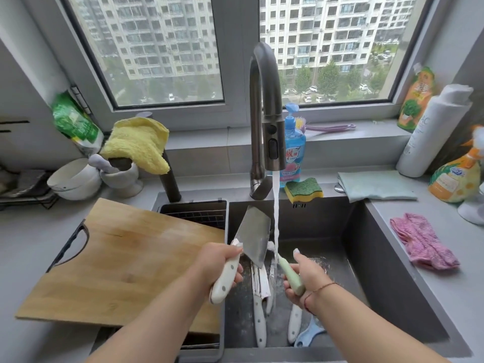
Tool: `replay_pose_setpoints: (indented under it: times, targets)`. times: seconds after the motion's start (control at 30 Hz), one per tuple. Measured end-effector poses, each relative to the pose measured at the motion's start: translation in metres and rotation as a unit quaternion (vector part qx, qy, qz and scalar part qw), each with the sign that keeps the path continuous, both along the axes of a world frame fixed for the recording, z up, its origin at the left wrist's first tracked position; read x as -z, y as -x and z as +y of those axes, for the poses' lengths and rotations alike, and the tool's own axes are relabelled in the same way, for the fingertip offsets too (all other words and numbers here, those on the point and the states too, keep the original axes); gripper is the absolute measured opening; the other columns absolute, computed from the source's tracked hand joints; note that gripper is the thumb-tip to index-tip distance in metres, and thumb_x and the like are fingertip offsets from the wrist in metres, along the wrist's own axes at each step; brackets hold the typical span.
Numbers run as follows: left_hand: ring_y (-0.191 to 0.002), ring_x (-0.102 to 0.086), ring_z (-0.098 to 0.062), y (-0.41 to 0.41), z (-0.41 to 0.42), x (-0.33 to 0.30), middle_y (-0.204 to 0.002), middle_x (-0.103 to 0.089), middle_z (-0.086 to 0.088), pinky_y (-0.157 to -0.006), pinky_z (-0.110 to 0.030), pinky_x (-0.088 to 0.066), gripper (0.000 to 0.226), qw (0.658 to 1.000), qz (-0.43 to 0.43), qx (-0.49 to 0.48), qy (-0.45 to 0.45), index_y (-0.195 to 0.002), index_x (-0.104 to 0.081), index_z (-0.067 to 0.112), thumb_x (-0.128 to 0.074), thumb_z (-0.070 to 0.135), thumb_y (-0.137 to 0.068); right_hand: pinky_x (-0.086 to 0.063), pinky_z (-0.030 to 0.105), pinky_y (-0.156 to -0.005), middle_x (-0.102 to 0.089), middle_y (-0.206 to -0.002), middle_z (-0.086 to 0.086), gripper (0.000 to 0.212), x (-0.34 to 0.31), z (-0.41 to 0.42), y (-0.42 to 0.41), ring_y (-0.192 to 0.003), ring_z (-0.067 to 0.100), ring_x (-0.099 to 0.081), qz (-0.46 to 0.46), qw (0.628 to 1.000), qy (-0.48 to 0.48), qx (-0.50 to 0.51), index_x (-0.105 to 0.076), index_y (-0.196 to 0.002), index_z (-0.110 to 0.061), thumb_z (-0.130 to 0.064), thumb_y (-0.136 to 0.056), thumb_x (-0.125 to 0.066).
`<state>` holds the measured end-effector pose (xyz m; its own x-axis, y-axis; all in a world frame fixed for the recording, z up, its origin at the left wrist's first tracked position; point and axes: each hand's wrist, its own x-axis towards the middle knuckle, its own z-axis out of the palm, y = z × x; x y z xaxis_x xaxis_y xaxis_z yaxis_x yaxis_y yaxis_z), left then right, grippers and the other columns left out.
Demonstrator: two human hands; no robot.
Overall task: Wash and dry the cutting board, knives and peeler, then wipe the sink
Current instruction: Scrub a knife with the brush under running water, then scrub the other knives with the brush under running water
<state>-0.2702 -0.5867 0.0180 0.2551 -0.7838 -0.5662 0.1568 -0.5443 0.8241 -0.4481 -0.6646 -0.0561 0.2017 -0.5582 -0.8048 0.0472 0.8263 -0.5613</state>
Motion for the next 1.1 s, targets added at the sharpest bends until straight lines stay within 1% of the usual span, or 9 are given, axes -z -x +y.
replay_pose_setpoints:
  times: [0.13,0.27,0.4,0.5,0.6,0.73,0.8,0.97,1.1]
  targets:
    - [-0.047,-0.055,-0.020,-0.015,0.012,-0.007,-0.067,-0.059,-0.015,-0.040,-0.023,-0.043,0.024,0.998,0.013,-0.036,0.040,-0.099,-0.060,-0.007,-0.049,0.014,-0.099,-0.036,0.017,-0.032,-0.049,-0.061,0.009,0.043,0.000,-0.001,-0.021,-0.037,0.014,-0.044,-0.039,0.999,-0.027,0.016,-0.049,-0.095,-0.011,-0.054,-0.096,-0.040]
    - [-0.051,-0.056,-0.021,-0.034,0.026,-0.002,-0.069,-0.059,-0.014,-0.044,-0.026,-0.045,0.027,0.995,0.014,-0.069,0.070,-0.102,-0.061,-0.008,-0.049,0.016,-0.099,-0.036,0.016,-0.032,-0.046,-0.063,0.009,0.044,-0.003,0.000,-0.032,-0.043,0.015,-0.042,-0.059,0.998,-0.026,0.016,-0.049,-0.091,-0.010,-0.052,-0.097,-0.039]
    - [-0.053,-0.058,-0.023,-0.055,0.041,0.010,-0.069,-0.061,-0.013,-0.051,-0.030,-0.047,0.025,0.990,-0.050,-0.100,0.084,-0.100,-0.063,-0.003,-0.050,0.018,-0.100,-0.038,0.017,-0.034,-0.048,-0.063,0.008,0.045,-0.002,-0.003,-0.036,-0.044,0.014,-0.043,-0.067,0.997,-0.029,0.019,-0.054,-0.102,-0.008,-0.051,-0.097,-0.041]
    - [-0.053,-0.058,-0.025,-0.068,0.051,0.024,-0.073,-0.060,-0.016,-0.053,-0.032,-0.048,0.024,0.985,-0.090,-0.125,0.082,-0.097,-0.064,-0.002,-0.050,0.017,-0.100,-0.037,0.016,-0.033,-0.047,-0.063,0.007,0.044,0.000,-0.005,-0.040,-0.042,0.013,-0.043,-0.072,0.997,-0.031,0.029,-0.054,-0.100,-0.008,-0.049,-0.098,-0.039]
    - [-0.056,-0.061,-0.026,-0.077,0.052,0.042,-0.075,-0.061,-0.018,-0.056,-0.034,-0.049,0.024,0.984,-0.104,-0.137,0.051,-0.095,-0.062,-0.001,-0.049,0.018,-0.100,-0.036,0.015,-0.032,-0.046,-0.062,0.006,0.045,0.001,-0.004,-0.043,-0.044,0.012,-0.041,-0.077,0.995,-0.042,0.037,-0.055,-0.093,-0.007,-0.049,-0.099,-0.038]
    - [-0.080,-0.068,-0.030,-0.078,0.044,0.073,-0.090,-0.068,-0.018,-0.064,-0.035,-0.052,0.016,0.990,-0.077,-0.116,-0.036,-0.099,-0.058,0.008,-0.044,0.016,-0.102,-0.033,0.013,-0.032,-0.043,-0.060,0.005,0.044,0.008,-0.003,-0.045,-0.036,0.011,-0.040,-0.077,0.995,-0.050,0.044,-0.051,-0.084,-0.009,-0.047,-0.099,-0.036]
    - [-0.081,-0.066,-0.027,-0.074,0.039,0.084,-0.091,-0.068,-0.016,-0.065,-0.035,-0.051,0.014,0.989,-0.066,-0.112,-0.067,-0.097,-0.056,0.009,-0.044,0.013,-0.102,-0.033,0.013,-0.031,-0.043,-0.059,0.004,0.044,0.014,-0.004,-0.046,-0.032,0.011,-0.040,-0.080,0.994,-0.057,0.053,-0.052,-0.083,-0.009,-0.047,-0.099,-0.037]
    - [-0.075,-0.058,-0.022,-0.066,0.033,0.094,-0.089,-0.066,-0.013,-0.067,-0.035,-0.050,0.017,0.988,-0.050,-0.099,-0.105,-0.089,-0.055,0.010,-0.044,0.012,-0.102,-0.035,0.015,-0.031,-0.046,-0.059,0.004,0.043,0.023,-0.005,-0.045,-0.032,0.011,-0.043,-0.077,0.993,-0.069,0.061,-0.055,-0.091,-0.009,-0.048,-0.098,-0.039]
    - [-0.080,-0.058,-0.028,-0.069,0.025,0.101,-0.088,-0.064,-0.015,-0.077,-0.037,-0.048,0.022,0.985,-0.077,-0.096,-0.121,-0.093,-0.060,0.003,-0.047,0.017,-0.102,-0.036,0.015,-0.032,-0.046,-0.061,0.004,0.042,0.028,-0.008,-0.043,-0.034,0.010,-0.043,-0.071,0.993,-0.070,0.069,-0.056,-0.102,-0.009,-0.048,-0.097,-0.041]
